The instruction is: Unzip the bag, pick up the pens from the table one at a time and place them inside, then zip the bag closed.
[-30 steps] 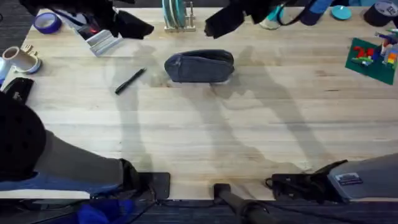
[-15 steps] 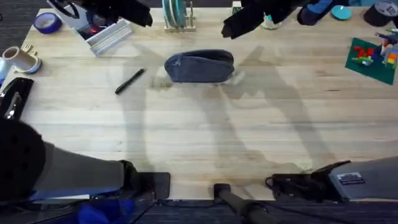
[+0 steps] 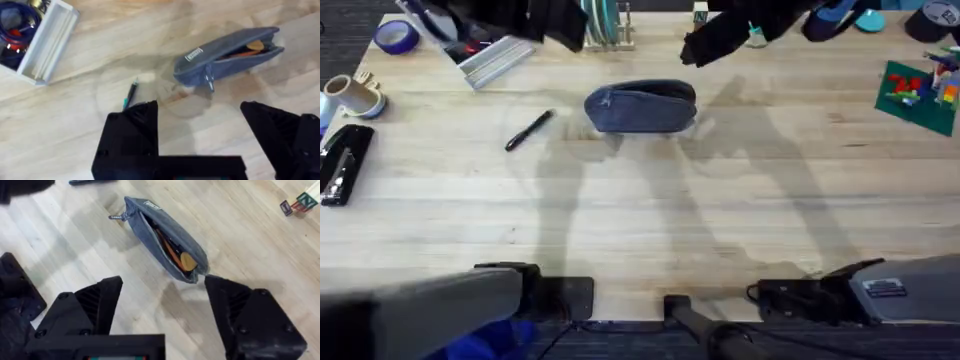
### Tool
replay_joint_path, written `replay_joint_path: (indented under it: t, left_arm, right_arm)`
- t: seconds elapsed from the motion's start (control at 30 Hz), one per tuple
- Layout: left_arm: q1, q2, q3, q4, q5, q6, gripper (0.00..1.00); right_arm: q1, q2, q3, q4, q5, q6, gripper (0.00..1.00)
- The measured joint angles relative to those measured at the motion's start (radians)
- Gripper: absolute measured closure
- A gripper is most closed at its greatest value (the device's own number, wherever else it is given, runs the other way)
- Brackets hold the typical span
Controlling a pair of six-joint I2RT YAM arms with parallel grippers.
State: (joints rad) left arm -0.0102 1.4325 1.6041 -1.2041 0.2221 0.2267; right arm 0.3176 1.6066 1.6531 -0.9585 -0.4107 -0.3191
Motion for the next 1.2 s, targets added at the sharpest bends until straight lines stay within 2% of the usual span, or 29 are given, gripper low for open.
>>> replay_joint_path:
  t: [0.1, 0.3, 0.37, 0.43, 0.53, 0.57, 0.63, 1.2]
  left_arm:
    - [-0.021, -0.075, -0.079, 0.007, -0.018, -0.024, 0.004]
    - [-0.020, -0.187, -0.185, 0.008, -0.040, -0.058, 0.004]
    - [-0.020, -0.217, -0.199, 0.007, -0.040, -0.065, 0.006]
    - [-0.020, -0.240, -0.203, 0.011, -0.041, -0.071, 0.005]
    - [-0.020, -0.260, -0.203, 0.013, -0.041, -0.075, 0.006]
    - [-0.020, -0.260, -0.203, 0.013, -0.041, -0.077, 0.006]
    - [-0.020, -0.259, -0.203, 0.013, -0.040, -0.078, 0.005]
    - [-0.020, -0.259, -0.203, 0.014, -0.040, -0.078, 0.006]
  right_arm:
    - [0.000, -0.009, 0.000, -0.007, 0.000, -0.003, 0.005]
    - [0.000, -0.014, 0.000, -0.025, 0.000, -0.029, 0.026]
    - [0.000, -0.014, 0.000, -0.037, 0.000, -0.047, 0.189]
    - [0.000, -0.014, 0.000, -0.045, 0.000, -0.072, 0.421]
    - [0.000, -0.014, 0.000, -0.045, 0.000, -0.116, 0.864]
    - [0.000, -0.014, 0.000, -0.045, 0.000, -0.131, 0.943]
    - [0.000, -0.014, 0.000, -0.045, 0.000, -0.171, 0.971]
    - [0.000, -0.014, 0.000, -0.068, 0.004, -0.611, 0.973]
